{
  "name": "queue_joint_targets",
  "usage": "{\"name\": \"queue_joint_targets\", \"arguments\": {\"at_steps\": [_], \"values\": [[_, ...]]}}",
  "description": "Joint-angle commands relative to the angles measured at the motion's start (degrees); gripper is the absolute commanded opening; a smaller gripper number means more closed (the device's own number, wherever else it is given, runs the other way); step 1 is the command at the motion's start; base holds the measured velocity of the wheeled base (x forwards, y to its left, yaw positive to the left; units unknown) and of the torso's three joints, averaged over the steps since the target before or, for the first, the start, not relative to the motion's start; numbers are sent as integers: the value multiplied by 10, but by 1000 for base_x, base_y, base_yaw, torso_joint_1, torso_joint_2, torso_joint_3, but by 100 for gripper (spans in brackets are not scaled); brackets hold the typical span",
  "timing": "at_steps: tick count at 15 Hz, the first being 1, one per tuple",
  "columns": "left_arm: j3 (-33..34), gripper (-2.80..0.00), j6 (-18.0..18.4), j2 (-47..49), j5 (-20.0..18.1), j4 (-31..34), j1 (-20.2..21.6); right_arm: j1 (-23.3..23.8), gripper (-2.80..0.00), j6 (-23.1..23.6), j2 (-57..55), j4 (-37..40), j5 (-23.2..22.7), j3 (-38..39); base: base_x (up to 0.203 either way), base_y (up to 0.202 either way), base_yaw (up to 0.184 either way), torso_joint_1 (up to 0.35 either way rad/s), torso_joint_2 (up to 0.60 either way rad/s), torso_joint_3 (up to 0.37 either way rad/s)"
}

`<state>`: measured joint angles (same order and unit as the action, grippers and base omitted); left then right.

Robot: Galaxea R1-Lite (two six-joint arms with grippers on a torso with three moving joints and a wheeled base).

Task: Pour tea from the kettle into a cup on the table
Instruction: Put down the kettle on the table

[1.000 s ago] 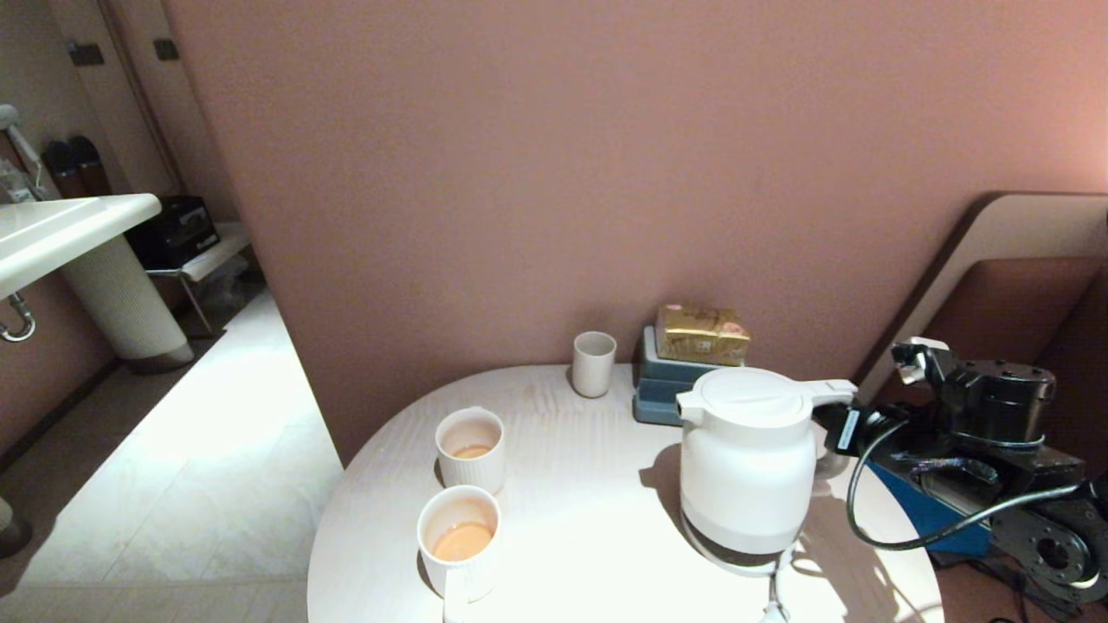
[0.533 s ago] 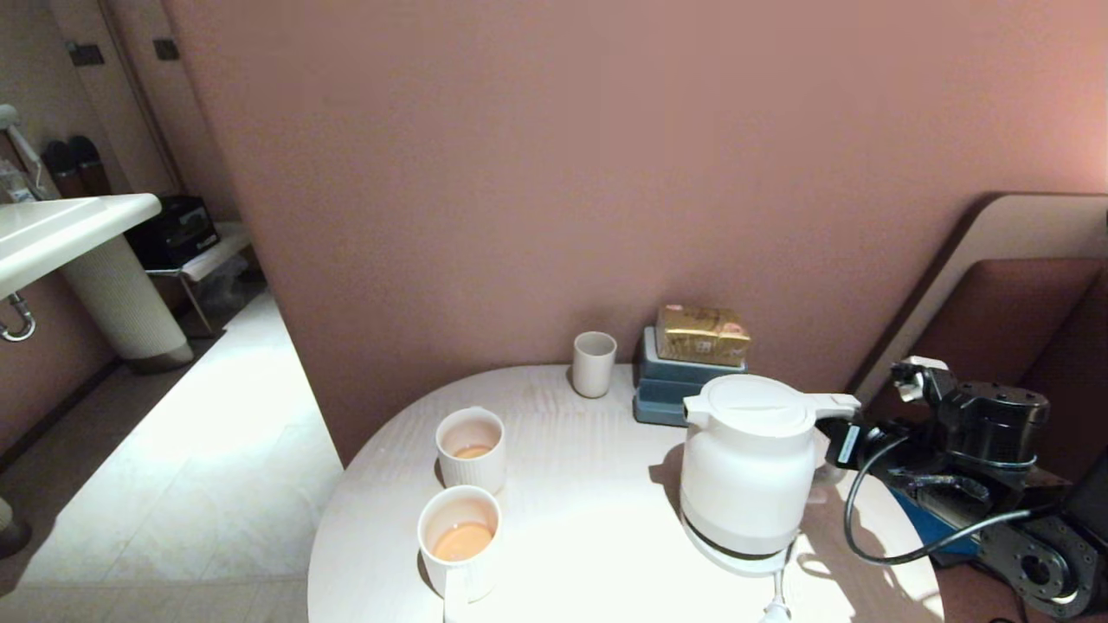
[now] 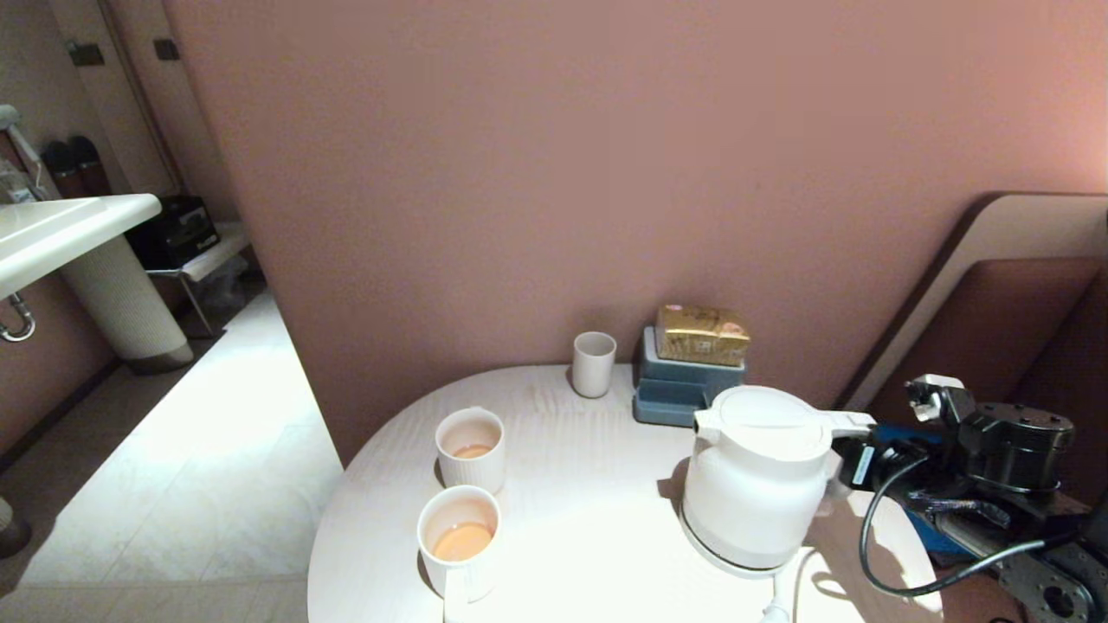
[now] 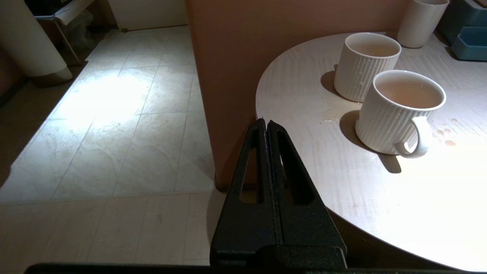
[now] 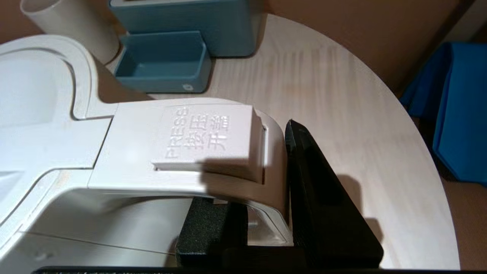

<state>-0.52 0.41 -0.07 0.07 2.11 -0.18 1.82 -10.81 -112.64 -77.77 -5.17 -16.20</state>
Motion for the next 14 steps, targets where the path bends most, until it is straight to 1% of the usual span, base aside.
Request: {"name": "queue_joint_targets", "arguments": {"at_steps": [1,3,8,14], "values": [[0,-280,0,1,0,0,0,0,-280,-1,8,-5,0,12,0,0,0,0,0,0],[0,-280,0,1,0,0,0,0,-280,12,11,-3,0,20,0,0,0,0,0,0],[0,-280,0,1,0,0,0,-1,-280,11,6,-5,-9,41,0,0,0,0,0,0],[0,-280,0,1,0,0,0,-1,-280,15,-28,-8,-11,28,0,0,0,0,0,0]]}}
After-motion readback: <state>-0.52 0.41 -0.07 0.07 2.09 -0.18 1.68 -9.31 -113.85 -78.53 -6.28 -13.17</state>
